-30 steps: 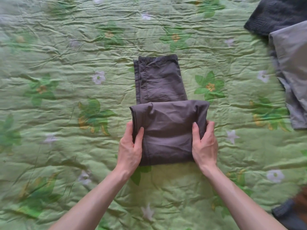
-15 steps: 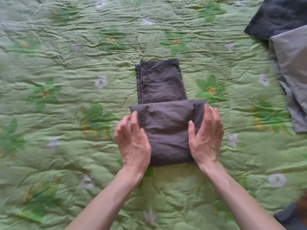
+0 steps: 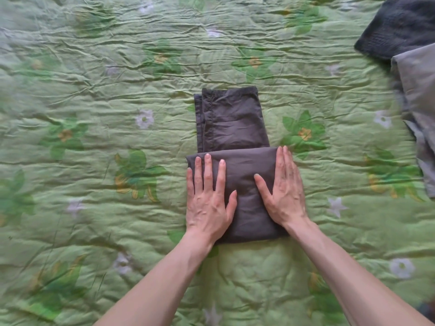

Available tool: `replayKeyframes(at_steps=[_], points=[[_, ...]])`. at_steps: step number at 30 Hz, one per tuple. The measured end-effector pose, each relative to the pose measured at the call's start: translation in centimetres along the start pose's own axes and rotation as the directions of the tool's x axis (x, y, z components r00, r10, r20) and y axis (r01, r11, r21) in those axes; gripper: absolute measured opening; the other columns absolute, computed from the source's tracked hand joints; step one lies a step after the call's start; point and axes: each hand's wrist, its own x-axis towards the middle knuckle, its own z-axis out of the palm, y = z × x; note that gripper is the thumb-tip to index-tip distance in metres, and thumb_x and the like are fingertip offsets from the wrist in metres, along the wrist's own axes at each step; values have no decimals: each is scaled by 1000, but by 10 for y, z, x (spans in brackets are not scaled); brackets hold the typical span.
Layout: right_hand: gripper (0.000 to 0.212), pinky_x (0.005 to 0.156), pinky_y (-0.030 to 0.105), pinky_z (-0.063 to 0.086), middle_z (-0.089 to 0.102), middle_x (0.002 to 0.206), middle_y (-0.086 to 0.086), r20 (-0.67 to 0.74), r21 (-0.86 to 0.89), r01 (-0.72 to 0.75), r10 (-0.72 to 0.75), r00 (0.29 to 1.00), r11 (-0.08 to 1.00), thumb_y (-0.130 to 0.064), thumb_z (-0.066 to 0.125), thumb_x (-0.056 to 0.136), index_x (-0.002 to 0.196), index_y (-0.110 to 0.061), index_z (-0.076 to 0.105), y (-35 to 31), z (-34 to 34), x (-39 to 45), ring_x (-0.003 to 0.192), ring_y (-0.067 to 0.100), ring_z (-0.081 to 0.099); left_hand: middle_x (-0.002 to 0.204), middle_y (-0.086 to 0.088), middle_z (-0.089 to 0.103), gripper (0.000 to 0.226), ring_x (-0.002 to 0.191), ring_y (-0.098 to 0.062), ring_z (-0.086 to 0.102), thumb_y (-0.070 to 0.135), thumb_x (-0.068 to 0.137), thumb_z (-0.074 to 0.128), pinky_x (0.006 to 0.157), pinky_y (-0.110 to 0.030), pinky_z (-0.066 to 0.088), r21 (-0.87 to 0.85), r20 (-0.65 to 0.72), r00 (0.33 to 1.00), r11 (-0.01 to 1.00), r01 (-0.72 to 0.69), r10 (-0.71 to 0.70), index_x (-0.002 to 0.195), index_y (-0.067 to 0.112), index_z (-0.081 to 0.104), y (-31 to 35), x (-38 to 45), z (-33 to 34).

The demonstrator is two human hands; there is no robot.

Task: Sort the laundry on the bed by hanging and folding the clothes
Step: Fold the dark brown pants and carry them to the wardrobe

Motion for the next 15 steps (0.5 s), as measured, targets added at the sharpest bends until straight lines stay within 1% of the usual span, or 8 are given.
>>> replayKeyframes(at_steps=[2,4,6,8,10,12,13,15], points=[[92,128,49,19,11,172,18,-25,-29,13,-13,1000,1000,-63,38,101,164,-1,14,0,-3,-3,161,30,9,174,-20,11,73,162,-36,7,45,102,48,129,-57,13,-16,-26,999,999,-31,30,165,17,28,-2,-4,-3],[91,129,51,16,10,173,16,-68,-90,68,-75,995,994,-61,44,100,164,-2,15,-1,-7,-13,161,31,7,174,-17,10,74,162,-33,8,46,102,48,130,-56,13,-16,-25,988,988,-153,153,166,17,25,-6,-14,-4],[89,128,55,17,13,173,14,-58,-122,172,-180,982,977,-59,50,98,164,-6,22,1,-8,-30,161,31,9,175,-17,8,84,162,-36,8,54,99,51,129,-57,15,5,34,942,942,-335,335,167,15,21,-13,-30,-2],[87,126,58,20,14,173,15,3,-107,274,-275,962,956,-60,52,97,163,-11,27,5,-8,-51,160,32,12,174,-20,6,96,161,-43,5,64,92,54,127,-62,15,36,122,885,889,-456,449,167,13,21,-20,-47,-2],[90,124,60,24,11,173,17,74,-76,339,-334,940,938,-65,54,94,163,-14,28,12,-11,-66,160,36,11,174,-21,6,105,160,-46,3,64,84,59,126,-65,14,67,191,861,869,-490,471,166,11,21,-25,-57,-5],[97,124,60,25,8,172,20,137,-57,398,-388,912,916,-72,57,90,163,-16,29,20,-18,-72,159,40,9,174,-21,4,112,160,-46,2,57,74,61,127,-64,13,72,243,852,868,-492,463,166,9,19,-28,-59,-9],[101,124,60,26,8,172,21,167,-47,433,-420,892,900,-72,61,87,163,-16,29,25,-23,-71,159,41,8,174,-22,3,115,160,-46,2,54,70,61,127,-63,13,71,266,850,870,-487,454,166,8,18,-28,-58,-12],[108,123,59,27,6,172,22,239,-19,503,-484,842,864,-68,69,79,164,-16,28,33,-35,-63,159,42,7,173,-25,2,116,160,-45,2,47,67,63,127,-61,16,91,308,862,890,-447,402,165,3,18,-22,-56,-18]])
